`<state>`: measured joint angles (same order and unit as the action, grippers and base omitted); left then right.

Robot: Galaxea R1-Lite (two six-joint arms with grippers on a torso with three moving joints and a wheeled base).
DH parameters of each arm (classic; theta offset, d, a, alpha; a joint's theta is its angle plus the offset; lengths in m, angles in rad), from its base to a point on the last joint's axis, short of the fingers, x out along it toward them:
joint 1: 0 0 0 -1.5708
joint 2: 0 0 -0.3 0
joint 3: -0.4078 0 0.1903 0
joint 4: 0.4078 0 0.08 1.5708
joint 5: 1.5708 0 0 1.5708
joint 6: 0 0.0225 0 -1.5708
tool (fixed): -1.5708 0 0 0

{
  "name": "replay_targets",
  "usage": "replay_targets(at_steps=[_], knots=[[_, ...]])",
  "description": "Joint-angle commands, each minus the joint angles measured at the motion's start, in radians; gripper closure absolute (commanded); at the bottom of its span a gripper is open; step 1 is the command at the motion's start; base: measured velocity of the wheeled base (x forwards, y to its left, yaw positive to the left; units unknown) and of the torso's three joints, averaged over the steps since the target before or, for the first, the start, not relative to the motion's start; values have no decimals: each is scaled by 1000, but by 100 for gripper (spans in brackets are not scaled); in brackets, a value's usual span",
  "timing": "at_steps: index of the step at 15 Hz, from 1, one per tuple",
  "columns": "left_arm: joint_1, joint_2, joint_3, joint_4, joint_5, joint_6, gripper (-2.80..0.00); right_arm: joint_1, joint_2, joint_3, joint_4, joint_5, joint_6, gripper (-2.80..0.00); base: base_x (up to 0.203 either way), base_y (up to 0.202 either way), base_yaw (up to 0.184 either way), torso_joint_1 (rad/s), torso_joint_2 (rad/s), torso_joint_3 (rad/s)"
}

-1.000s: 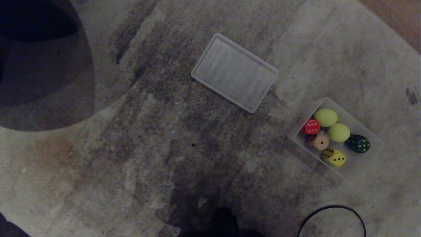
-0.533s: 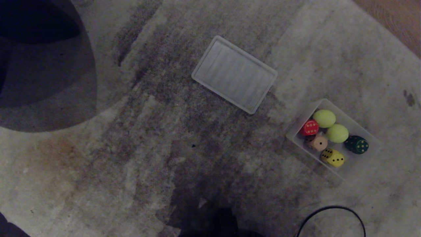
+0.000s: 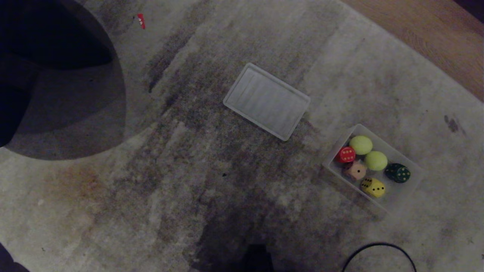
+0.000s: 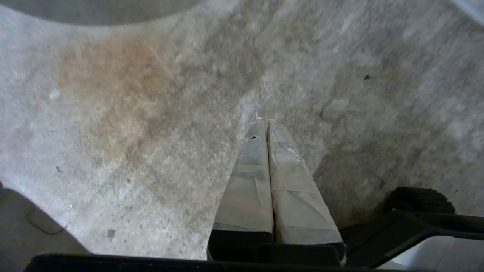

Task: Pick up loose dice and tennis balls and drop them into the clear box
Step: Close the lid

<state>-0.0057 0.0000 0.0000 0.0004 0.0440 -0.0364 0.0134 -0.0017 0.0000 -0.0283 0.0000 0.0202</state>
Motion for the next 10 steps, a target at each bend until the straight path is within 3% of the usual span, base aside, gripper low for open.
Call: replay_targets(at_steps=[1,10], knots=[[0,2,2,0,0,0,0,0,2,9,-1,2,0,0,0,0,0,0,0,199],[0,2,2,0,0,0,0,0,3,9,2,-3,-5,0,0,0,0,3,1,200]])
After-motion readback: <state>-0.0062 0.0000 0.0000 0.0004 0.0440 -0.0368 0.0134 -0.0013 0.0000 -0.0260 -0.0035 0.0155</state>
